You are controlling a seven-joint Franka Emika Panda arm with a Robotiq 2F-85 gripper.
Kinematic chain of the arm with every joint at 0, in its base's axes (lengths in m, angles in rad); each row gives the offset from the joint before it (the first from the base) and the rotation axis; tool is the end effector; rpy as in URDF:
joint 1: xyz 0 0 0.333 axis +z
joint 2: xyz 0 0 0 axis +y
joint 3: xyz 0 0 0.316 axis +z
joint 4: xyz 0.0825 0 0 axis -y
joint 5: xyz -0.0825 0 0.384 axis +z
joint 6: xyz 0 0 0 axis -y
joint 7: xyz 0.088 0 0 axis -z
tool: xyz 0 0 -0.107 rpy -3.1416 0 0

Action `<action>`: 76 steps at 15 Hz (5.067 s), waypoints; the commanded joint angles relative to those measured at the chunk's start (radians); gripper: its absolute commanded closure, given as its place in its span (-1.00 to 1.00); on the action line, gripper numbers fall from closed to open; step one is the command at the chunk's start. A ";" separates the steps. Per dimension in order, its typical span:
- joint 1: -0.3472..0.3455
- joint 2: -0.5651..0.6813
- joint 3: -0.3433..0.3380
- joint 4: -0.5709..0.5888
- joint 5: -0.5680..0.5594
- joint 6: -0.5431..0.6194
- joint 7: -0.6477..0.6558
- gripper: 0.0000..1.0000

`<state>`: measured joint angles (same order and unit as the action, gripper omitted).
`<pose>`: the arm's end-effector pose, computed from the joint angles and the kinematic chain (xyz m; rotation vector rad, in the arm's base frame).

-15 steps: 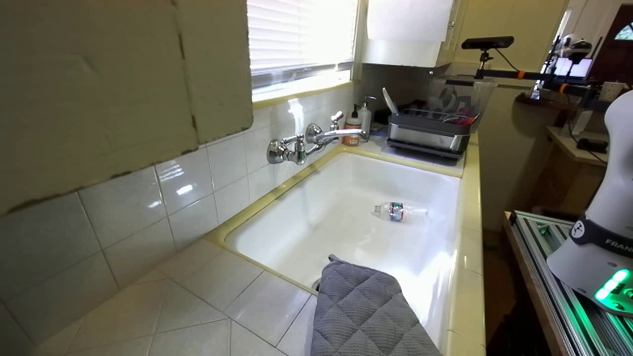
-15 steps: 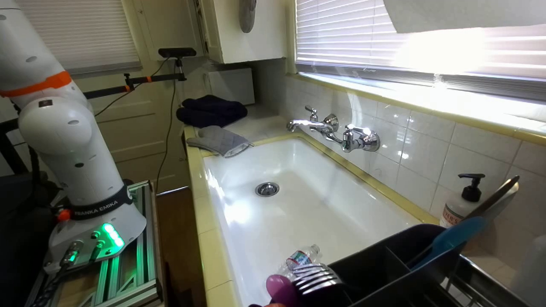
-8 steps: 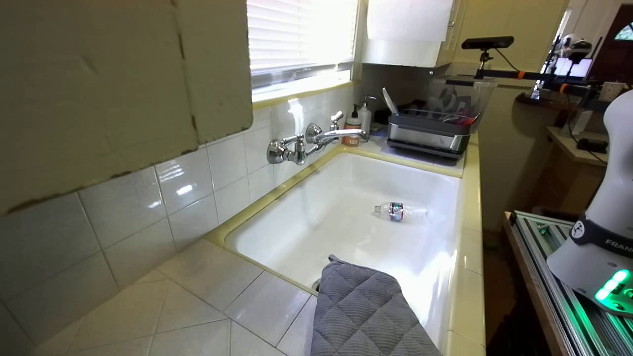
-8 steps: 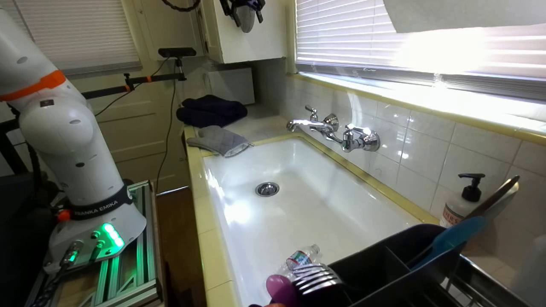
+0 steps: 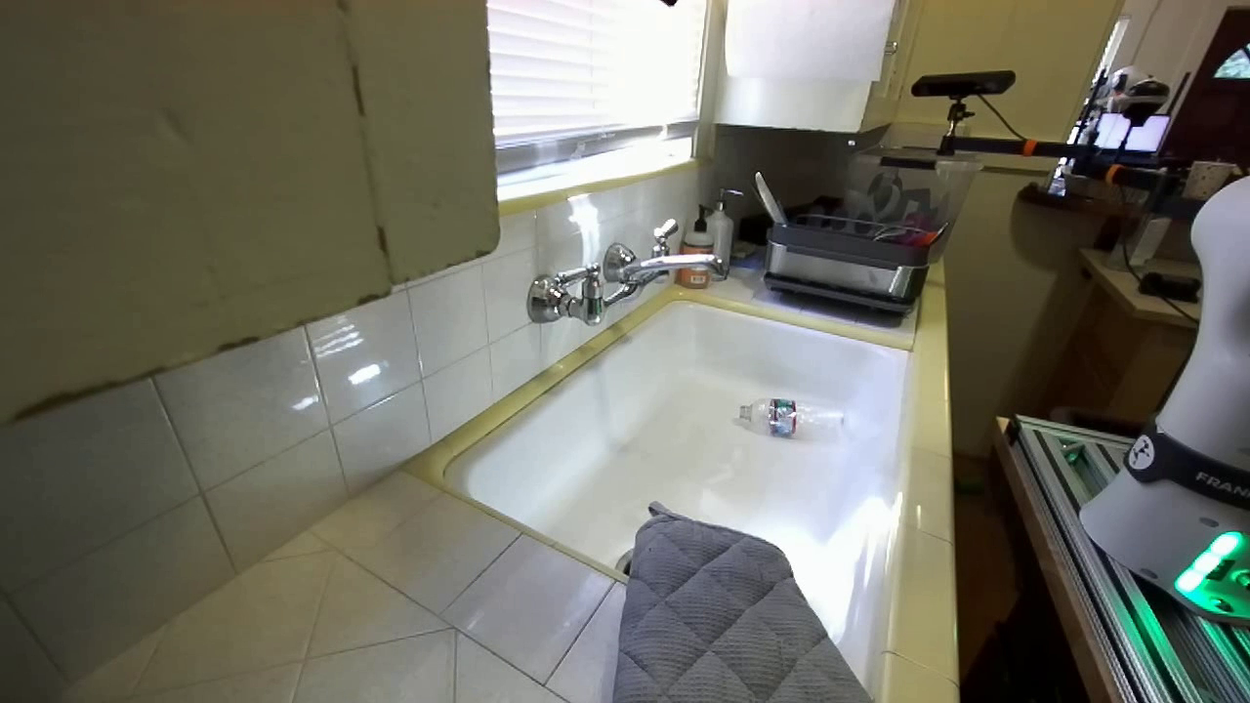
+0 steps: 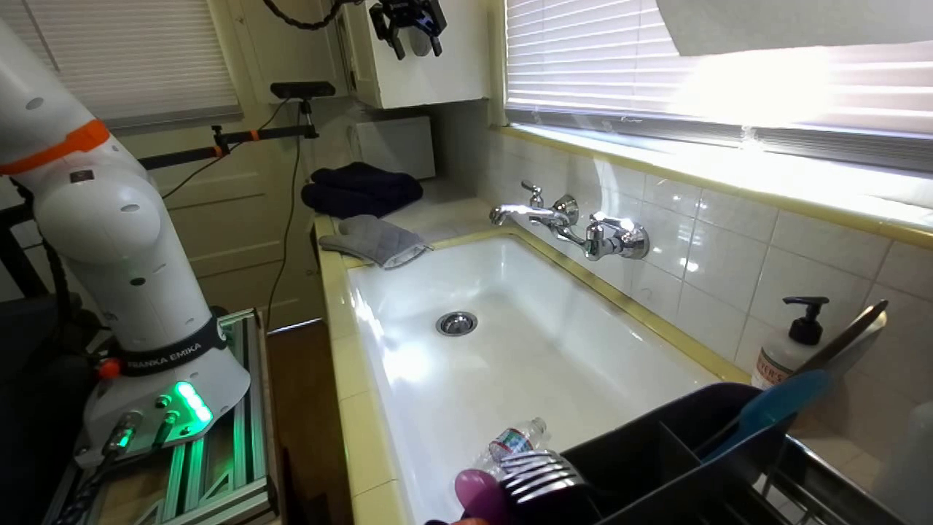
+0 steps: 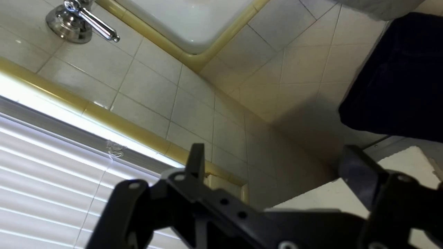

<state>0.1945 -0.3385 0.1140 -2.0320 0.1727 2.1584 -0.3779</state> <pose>0.4637 0.1638 0.6363 -2.8077 -0.9102 -0.7026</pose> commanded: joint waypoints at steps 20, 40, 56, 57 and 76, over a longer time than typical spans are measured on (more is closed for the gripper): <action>0.057 0.069 0.009 -0.132 0.125 0.076 0.039 -1.00; 0.095 0.101 0.038 -0.195 0.085 0.070 -0.095 -1.00; 0.122 0.201 0.088 -0.237 0.081 -0.075 -0.463 -1.00; 0.122 0.201 0.088 -0.237 0.081 -0.075 -0.466 -1.00; 0.112 0.376 0.173 -0.455 0.077 0.367 -0.828 -1.00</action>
<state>0.3219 0.0402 0.2662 -2.4441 0.2359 2.4496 -1.1597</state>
